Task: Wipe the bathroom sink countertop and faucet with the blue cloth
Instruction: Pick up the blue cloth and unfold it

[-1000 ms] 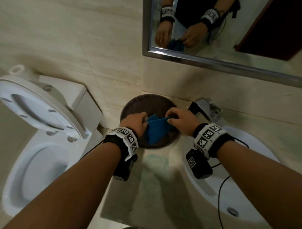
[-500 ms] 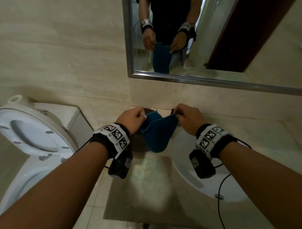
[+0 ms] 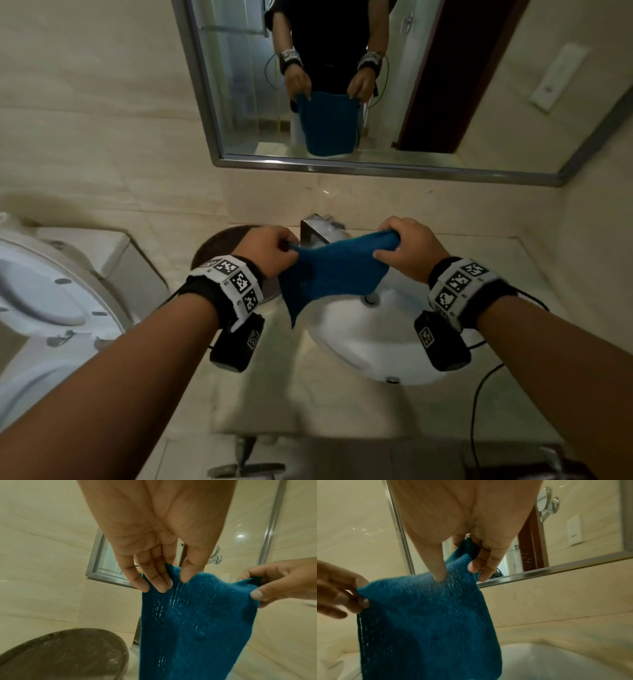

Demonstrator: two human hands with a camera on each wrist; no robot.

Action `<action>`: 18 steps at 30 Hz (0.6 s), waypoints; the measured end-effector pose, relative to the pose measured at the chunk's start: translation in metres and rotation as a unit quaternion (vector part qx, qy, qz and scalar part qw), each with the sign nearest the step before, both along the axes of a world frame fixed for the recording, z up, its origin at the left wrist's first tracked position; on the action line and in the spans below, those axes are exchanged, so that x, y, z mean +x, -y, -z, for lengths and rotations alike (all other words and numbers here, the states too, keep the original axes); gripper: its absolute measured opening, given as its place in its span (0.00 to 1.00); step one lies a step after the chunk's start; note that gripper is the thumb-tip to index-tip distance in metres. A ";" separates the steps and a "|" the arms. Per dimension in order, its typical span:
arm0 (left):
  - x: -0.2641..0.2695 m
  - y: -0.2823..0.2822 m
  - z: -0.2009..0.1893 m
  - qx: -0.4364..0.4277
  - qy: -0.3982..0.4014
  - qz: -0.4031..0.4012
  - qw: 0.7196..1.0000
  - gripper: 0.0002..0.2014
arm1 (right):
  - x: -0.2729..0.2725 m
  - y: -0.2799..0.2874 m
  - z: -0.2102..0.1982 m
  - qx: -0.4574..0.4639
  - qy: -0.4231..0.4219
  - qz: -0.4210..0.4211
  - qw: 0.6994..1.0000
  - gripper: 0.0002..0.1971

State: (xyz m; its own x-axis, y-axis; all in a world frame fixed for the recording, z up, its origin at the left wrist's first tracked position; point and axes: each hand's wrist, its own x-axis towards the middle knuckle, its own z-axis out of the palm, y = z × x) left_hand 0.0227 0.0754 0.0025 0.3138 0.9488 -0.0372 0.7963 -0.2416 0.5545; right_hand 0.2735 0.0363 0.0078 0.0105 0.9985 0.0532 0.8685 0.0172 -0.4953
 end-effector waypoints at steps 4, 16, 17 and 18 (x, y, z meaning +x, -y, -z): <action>0.032 0.024 0.001 0.034 -0.057 0.007 0.998 0.09 | 0.043 0.030 0.004 0.001 -0.016 0.009 1.000 0.12; 0.112 0.057 -0.013 -0.056 0.078 0.100 0.990 0.09 | 0.095 0.057 0.003 -0.027 -0.072 0.010 0.997 0.11; 0.118 0.057 -0.014 -0.064 0.093 0.114 0.987 0.09 | 0.096 0.057 0.003 -0.037 -0.079 0.007 0.996 0.11; 0.123 0.056 -0.015 -0.070 0.107 0.127 0.984 0.09 | 0.095 0.057 0.003 -0.044 -0.089 0.001 0.995 0.11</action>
State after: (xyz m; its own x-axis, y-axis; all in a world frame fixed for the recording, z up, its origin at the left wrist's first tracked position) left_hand 0.1460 0.0199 0.0177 0.5548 0.8290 -0.0698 0.5814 -0.3264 0.7452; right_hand 0.3688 -0.0207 0.0046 0.0143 0.9992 -0.0377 0.7671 -0.0351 -0.6406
